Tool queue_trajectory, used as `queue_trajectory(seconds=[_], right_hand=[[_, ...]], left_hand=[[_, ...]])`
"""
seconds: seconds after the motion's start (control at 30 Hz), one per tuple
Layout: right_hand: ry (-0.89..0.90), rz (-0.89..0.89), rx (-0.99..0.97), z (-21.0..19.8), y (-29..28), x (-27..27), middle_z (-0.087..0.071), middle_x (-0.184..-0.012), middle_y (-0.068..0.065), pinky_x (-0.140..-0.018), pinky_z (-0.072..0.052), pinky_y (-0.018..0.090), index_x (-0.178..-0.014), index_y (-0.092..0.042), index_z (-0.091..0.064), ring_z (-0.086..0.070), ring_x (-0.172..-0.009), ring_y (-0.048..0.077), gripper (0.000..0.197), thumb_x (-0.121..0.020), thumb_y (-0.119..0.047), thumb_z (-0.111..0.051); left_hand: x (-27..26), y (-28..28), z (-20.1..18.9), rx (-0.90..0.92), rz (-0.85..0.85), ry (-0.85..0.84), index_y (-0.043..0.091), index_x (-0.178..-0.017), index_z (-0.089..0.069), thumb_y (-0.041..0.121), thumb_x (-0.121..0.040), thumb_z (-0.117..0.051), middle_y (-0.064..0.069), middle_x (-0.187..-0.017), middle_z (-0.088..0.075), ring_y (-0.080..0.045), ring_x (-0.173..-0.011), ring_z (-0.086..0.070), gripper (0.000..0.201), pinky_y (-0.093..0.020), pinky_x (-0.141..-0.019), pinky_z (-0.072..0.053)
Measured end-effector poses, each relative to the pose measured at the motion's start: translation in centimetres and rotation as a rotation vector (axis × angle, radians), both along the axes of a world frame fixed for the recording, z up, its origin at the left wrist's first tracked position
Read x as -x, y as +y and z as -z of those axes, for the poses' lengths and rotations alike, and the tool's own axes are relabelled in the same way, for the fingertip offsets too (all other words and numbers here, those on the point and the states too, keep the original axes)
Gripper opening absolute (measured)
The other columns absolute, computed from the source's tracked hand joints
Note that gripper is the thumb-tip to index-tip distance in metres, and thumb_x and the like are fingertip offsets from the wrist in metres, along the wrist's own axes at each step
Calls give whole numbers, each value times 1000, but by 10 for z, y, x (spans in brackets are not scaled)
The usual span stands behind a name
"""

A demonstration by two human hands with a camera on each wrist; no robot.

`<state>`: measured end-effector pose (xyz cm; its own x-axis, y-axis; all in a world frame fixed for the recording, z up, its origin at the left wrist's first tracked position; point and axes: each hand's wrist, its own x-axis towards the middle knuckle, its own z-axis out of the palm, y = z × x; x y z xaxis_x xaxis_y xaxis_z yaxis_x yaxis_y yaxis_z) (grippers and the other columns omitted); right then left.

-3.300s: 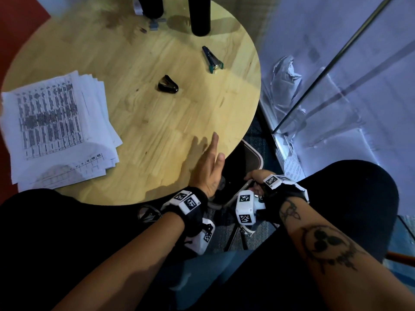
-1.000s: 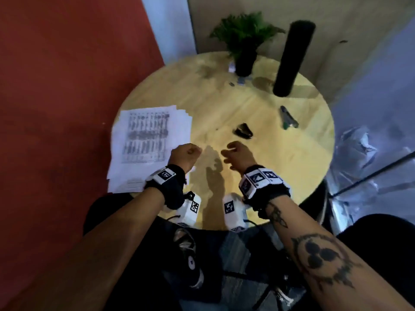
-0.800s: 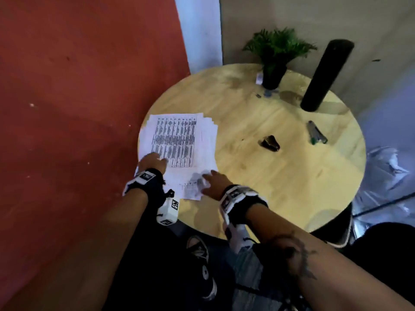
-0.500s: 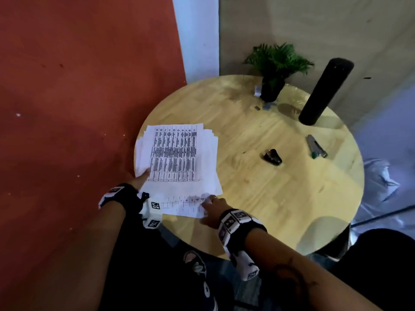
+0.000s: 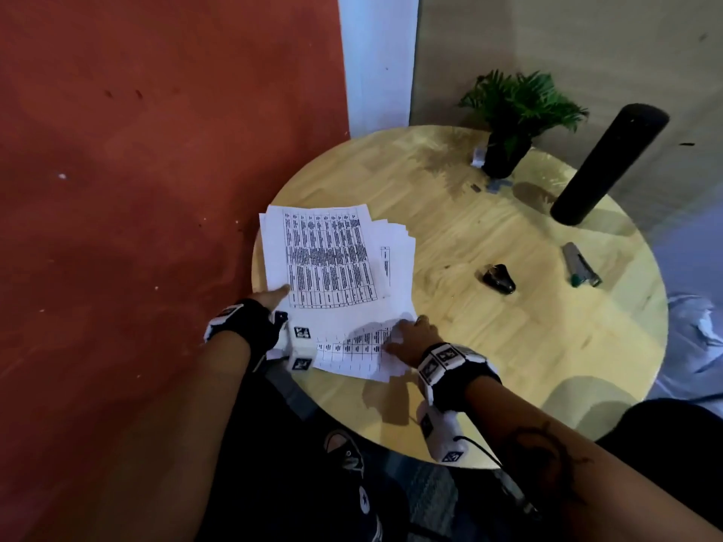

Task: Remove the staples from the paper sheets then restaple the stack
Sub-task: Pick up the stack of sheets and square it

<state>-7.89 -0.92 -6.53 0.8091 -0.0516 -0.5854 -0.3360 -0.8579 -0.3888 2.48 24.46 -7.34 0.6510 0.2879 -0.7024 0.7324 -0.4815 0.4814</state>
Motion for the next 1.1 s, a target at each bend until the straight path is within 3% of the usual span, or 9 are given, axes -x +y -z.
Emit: queue_trajectory(seconds=[0.17,0.23,0.33,0.47,0.57,0.73,0.83,0.97,1.1], right_hand=[[-67,228,-27,2,-19,-18,-31,-139,21,-106,-28,37,-136,0,-34,-32,-131,34,76,-83,-44,-65],[-51,363,-111,3,-26,-26,-31,-139,22,-101,-34,37,-137,2,-29,-36,-129,34,79,-82,-41,-67],[-2,484,-185,3,-28,-34,-47,-134,20,-91,-42,34,-132,4,-40,-49,-121,32,76,-80,-41,-70],[29,465,-242,2,-29,-34,-56,-126,19,-93,-45,33,-131,-7,-49,-55,-112,30,64,-79,-36,-72],[54,439,-197,-4,-36,-31,-52,-128,16,-75,-40,21,-125,-14,-52,-54,-93,23,44,-88,-37,-60],[-6,625,-410,-6,-34,-41,-56,-117,10,-91,-48,42,-129,-3,-44,-59,-105,32,89,-58,-43,-81],[32,518,-501,-24,-33,-35,-52,-131,10,-81,-49,31,-136,-11,-47,-56,-114,31,64,-80,-31,-71],[73,429,-425,-25,-47,-31,-40,-145,4,-93,-42,25,-139,-22,-42,-44,-128,27,50,-92,-14,-55],[14,260,-325,-23,-57,-22,-49,-134,-8,-97,-43,26,-115,-38,-60,-51,-120,20,29,-91,-23,-57]], left_hand=[[-7,-16,1,-44,62,-108,-3,-139,-38,27,-82,-72,-19,-142,-44,-33,-124,-49,72,-37,-104,-41],[0,-28,-1,-78,51,-96,-3,-144,-23,20,-80,-75,-20,-146,-38,-33,-129,-44,86,-36,-103,-39],[4,-44,3,-69,22,-9,-5,-147,-10,31,-77,-77,-21,-151,-29,-34,-133,-38,103,-36,-103,-36],[10,-49,7,-9,98,63,-7,-137,-37,33,-78,-75,-21,-143,-42,-35,-127,-45,81,-34,-95,-40],[11,-46,8,66,101,-29,-7,-135,-41,28,-77,-76,-16,-140,-45,-34,-127,-46,76,-33,-94,-40],[16,-45,-1,288,3,-67,8,-141,-40,63,-79,-53,-10,-149,-33,-27,-129,-45,84,-37,-103,-38],[22,-46,6,359,103,-10,9,-145,-31,47,-84,-59,-10,-155,-24,-28,-141,-28,77,-43,-115,-24],[22,-42,4,291,163,-22,0,-142,-32,33,-78,-76,-13,-150,-33,-31,-139,-31,85,-40,-113,-25],[29,-45,4,209,220,85,6,-142,-39,48,-77,-70,-12,-152,-32,-30,-140,-30,84,-42,-113,-25]])
